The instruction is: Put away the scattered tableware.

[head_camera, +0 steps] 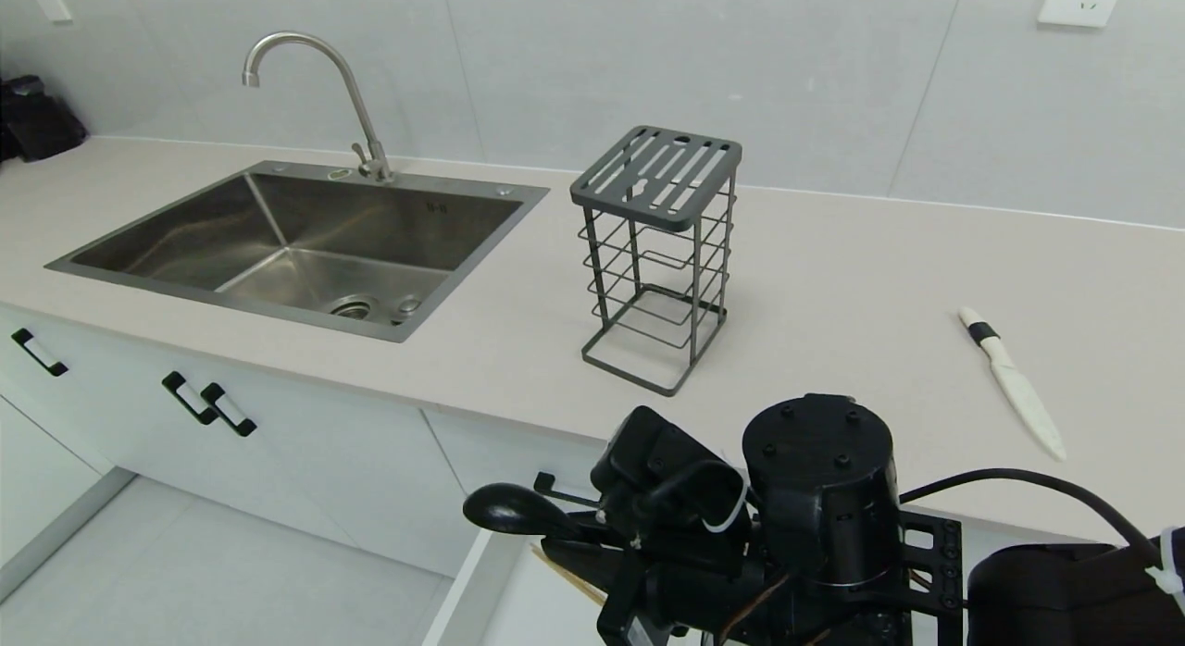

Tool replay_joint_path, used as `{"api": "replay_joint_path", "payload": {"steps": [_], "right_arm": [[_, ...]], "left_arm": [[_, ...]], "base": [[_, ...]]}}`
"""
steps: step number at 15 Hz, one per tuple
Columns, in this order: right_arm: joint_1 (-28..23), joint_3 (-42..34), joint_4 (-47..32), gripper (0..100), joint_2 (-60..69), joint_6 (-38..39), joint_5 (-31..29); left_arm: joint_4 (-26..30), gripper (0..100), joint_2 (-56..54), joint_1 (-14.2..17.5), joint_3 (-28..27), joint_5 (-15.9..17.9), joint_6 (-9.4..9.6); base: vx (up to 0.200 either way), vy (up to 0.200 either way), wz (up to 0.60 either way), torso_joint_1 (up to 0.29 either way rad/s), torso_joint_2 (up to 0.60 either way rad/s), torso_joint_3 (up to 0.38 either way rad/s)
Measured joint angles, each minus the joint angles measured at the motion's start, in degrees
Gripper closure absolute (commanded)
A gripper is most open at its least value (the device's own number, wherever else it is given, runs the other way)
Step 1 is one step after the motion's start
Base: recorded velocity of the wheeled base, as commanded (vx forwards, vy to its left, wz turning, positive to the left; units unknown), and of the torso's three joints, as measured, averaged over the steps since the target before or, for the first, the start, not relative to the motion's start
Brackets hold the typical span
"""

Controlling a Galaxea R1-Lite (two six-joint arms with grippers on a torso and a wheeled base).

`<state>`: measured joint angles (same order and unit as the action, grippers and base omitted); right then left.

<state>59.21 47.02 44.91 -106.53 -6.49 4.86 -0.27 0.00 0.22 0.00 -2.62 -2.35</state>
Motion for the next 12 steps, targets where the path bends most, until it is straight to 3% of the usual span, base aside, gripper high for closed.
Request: {"api": "replay_joint_path", "payload": {"steps": [12], "right_arm": [[0.52,0.11,-0.02,100,0.06,0.06,-0.57]], "left_arm": [[0.06,0,0.00,0.02,-0.02,0.00,0.01]], "base": [[0.000,0.000,0.00,-0.249,0.49,0.234]]}}
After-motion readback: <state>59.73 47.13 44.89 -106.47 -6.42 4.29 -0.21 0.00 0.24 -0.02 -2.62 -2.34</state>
